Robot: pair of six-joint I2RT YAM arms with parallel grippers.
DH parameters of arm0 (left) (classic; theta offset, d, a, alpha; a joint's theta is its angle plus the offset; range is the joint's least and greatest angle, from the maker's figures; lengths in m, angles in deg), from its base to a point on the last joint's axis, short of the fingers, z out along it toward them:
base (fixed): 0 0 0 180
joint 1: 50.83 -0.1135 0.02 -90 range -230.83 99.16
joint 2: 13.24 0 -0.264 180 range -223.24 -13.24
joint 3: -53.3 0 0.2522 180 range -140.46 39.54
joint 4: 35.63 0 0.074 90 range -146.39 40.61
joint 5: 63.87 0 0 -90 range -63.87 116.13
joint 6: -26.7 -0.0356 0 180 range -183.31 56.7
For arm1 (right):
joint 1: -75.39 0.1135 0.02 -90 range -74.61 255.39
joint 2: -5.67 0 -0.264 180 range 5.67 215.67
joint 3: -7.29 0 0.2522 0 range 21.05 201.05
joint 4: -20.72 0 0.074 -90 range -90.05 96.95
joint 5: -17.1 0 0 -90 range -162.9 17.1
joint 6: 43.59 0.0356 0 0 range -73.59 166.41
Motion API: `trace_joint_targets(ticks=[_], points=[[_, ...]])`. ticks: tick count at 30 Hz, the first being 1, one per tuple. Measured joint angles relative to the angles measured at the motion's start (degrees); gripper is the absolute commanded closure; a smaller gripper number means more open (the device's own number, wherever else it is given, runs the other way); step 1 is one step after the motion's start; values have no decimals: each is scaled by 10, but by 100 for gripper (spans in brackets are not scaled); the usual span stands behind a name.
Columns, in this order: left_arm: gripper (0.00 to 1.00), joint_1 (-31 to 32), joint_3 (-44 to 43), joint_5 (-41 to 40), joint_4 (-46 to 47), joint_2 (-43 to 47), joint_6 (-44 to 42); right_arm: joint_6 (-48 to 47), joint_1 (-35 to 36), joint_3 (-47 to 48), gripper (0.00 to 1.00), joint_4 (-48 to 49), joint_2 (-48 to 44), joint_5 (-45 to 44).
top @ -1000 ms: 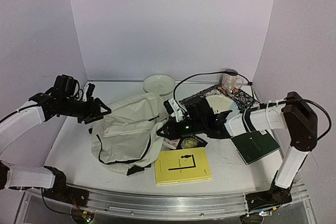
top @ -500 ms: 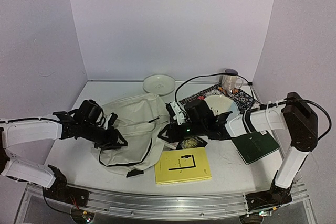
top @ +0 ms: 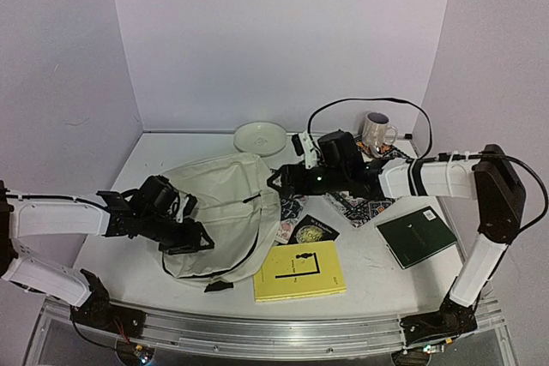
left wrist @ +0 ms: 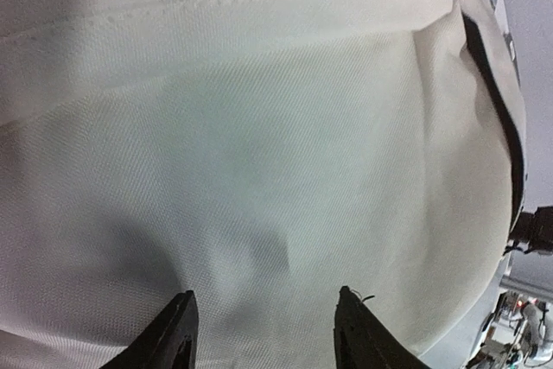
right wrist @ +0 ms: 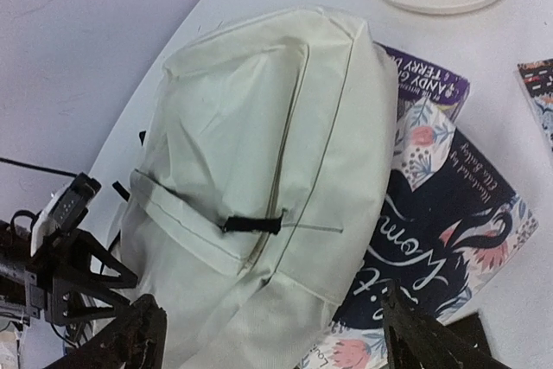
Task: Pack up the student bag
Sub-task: Hold the student bag at the center of the board.
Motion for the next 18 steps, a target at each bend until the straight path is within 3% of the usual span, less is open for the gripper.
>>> trace_joint_targets(ticks=[7, 12, 18], points=[[32, 0, -68, -43, 0, 1, -20, 3, -7, 50, 21, 4, 78, 6], [30, 0, -140, -65, 5, -51, -47, 4, -10, 52, 24, -3, 122, 11], [30, 0, -205, -95, 5, -130, -89, 1, -10, 60, 42, -4, 146, 33]])
